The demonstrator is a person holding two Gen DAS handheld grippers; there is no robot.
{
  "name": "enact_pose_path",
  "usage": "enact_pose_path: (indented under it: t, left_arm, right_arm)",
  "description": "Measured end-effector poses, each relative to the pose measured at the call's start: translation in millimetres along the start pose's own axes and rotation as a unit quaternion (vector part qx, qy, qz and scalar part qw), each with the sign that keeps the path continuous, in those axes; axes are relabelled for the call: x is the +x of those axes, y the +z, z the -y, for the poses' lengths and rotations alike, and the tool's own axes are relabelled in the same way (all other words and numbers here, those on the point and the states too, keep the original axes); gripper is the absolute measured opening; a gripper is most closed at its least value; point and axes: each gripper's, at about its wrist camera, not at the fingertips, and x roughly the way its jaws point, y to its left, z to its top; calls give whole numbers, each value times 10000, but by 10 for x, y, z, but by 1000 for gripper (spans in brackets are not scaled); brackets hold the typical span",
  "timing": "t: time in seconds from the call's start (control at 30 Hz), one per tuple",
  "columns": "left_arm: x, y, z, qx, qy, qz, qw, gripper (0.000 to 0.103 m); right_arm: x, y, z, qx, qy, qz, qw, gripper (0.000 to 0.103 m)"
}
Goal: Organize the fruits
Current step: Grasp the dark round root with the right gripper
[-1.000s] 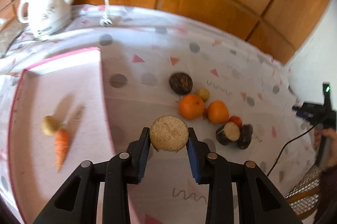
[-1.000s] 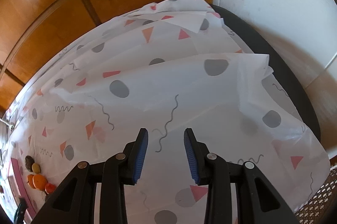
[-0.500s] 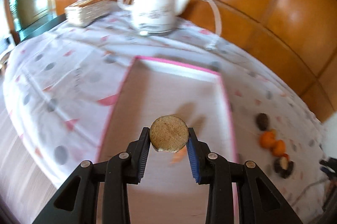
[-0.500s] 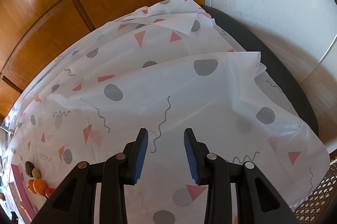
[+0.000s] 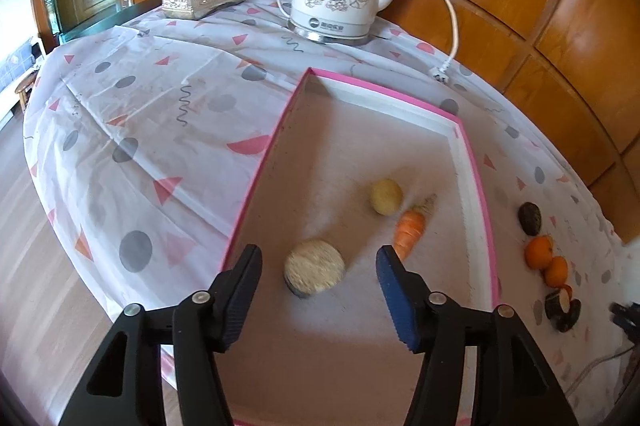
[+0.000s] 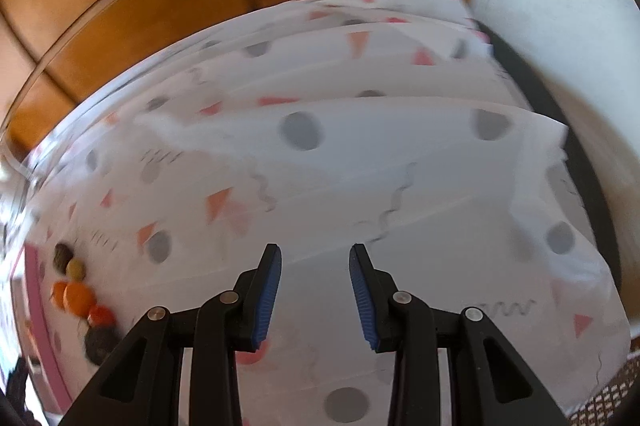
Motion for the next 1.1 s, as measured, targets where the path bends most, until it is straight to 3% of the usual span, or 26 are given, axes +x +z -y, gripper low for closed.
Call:
enact_pose_path:
  t: [0.07,0.2,0.23,0.33,0.53,0.73,1.1]
  left_arm:
    - [-33,-34,25,42,-44,28,10000,66]
    - [-45,-68,45,75,-93,-1,9999,70]
    - [-40,-81,40,61,-102,-32,9999,70]
    - [-33,-89,17,6,-112,-88,9999,71]
    - [-105,-96,-75,-137,-105,8,9999,75]
    - [-170,-122,-209,-330,-18,106,9994,75]
    - [-207,-142,-451,-744,120,151,9970,77]
  right_arm:
    - [11,-21,-103,-195,273,-62,9994,36]
    - [39,-120,-419,-742,1380,-424,9867,36]
    - [35,-152,-516,-962,1471,-469,9833,36]
    - [16,-305,-838,-1633,1693,-599,9701,54]
    - [-74,-523,-1205,-2170,2005,-587,9536,61]
    - [-64,-745,-1530,-2493,2012,-684,9448,65]
    - [89,-959,-1845,-2850,1540,-619,9441,65]
